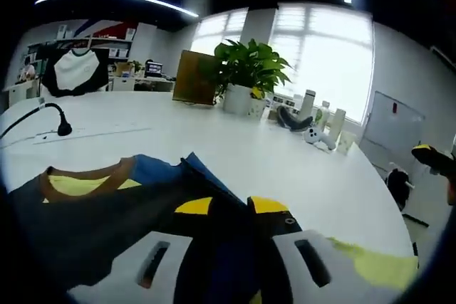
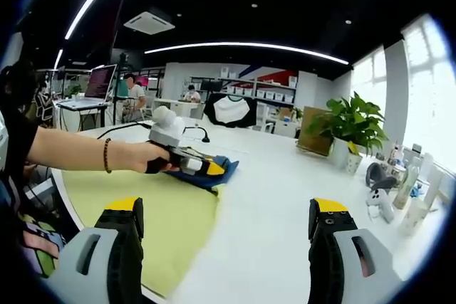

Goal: Fold the garment on the visible template until the final outline fits inside the template.

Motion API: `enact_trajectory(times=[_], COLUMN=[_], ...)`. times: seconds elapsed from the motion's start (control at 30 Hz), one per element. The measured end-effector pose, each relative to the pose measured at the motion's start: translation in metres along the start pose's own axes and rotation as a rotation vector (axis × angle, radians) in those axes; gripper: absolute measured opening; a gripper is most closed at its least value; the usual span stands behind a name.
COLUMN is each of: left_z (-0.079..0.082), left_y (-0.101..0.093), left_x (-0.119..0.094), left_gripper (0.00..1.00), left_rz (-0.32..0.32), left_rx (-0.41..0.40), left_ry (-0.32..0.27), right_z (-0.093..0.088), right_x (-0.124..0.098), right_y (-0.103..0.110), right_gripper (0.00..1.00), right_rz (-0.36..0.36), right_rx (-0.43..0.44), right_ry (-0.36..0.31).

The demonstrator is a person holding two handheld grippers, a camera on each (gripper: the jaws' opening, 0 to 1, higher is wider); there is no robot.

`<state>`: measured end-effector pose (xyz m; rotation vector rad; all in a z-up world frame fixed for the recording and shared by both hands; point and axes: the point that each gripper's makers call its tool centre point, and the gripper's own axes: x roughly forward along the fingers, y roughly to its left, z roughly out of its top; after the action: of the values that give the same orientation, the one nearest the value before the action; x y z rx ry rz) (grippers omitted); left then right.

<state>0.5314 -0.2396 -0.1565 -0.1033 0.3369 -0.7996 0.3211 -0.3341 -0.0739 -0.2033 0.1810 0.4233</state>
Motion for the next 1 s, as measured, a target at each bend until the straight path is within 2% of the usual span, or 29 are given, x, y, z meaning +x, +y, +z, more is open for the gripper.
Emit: enact_trajectory(times=[0.17,0.53,0.7,0.8,0.9,1.0], left_z=[-0.004,-0.014,-0.016,-0.016,-0.015,-0.009], left_y=[-0.002,0.000,-0.003,-0.003,-0.007,-0.010], left_x=[0.003,0.010,0.011,0.011,0.011,0.007], left_gripper=[0.10,0.07,0.07,0.08,0.12,0.29], left_rz=[-0.009,0.007,0.020,0.020,-0.005,-0.012], left_rx=[0.030,0.010,0.074,0.078,0.075,0.085], left_ry=[0.013,0.060,0.080,0.085,0.078,0.053], right_z=[-0.002,-0.007,-0.007,-0.009,-0.008,-0.007], right_x=[0.001,0.003,0.003,0.003,0.004,0.004], right_y=[0.000,-0.002,-0.004,-0.004,-0.002,-0.002], right_gripper=[0.99,0.99,0.99,0.99,0.99,0.99], right_rz=[0.002,0.000,-0.003,-0.006,-0.001,-0.001], right_rx=[0.001,0.009,0.012,0.008,0.008,0.009], right_ry=[0.004,0.011,0.012,0.020,0.019,0.021])
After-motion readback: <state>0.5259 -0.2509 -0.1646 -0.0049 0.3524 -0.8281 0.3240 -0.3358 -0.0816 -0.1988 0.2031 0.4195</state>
